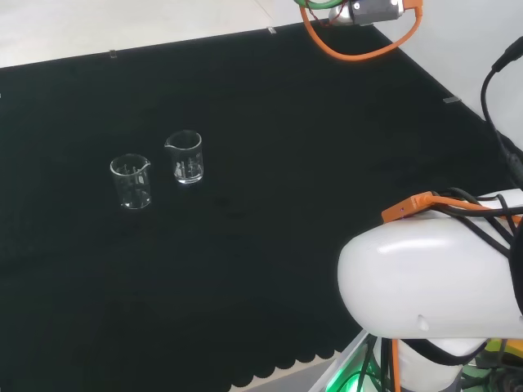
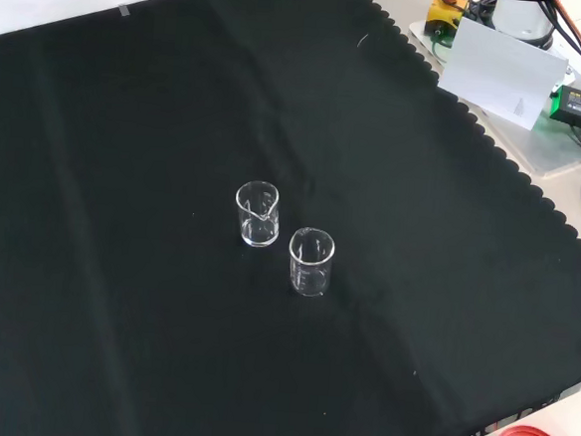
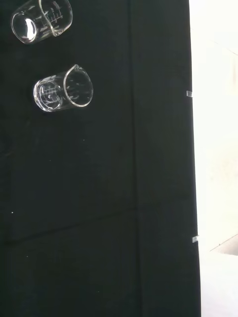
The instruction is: Pick up the beaker on the right.
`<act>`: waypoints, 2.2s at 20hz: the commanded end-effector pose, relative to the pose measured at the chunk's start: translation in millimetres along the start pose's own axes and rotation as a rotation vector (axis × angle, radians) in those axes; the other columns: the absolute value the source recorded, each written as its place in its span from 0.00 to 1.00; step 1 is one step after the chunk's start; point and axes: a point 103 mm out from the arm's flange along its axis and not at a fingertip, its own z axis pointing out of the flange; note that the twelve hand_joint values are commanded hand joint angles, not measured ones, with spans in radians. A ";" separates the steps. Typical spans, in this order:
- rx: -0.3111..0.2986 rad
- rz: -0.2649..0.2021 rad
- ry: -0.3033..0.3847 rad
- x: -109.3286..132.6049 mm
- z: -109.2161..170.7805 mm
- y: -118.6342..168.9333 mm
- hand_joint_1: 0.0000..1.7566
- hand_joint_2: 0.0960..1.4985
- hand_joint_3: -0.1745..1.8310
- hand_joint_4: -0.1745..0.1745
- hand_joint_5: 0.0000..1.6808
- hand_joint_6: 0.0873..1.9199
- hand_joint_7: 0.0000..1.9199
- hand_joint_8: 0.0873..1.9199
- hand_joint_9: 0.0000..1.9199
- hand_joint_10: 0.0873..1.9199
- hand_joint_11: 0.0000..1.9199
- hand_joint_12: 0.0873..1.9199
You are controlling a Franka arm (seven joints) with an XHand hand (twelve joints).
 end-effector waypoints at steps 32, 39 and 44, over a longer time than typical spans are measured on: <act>0.042 0.040 0.163 14.6 66.1 71.8 0.14 0.81 0.21 0.37 0.09 0.00 0.02 0.26 0.05 0.34 0.00 0.54; 0.078 0.000 0.207 19.2 102.6 102.8 0.18 0.78 0.20 0.36 0.09 0.00 0.01 0.26 0.05 0.35 0.00 0.57; 0.103 -0.024 0.260 8.5 131.1 124.5 0.21 0.76 0.20 0.35 0.10 0.00 0.02 0.27 0.06 0.35 0.00 0.58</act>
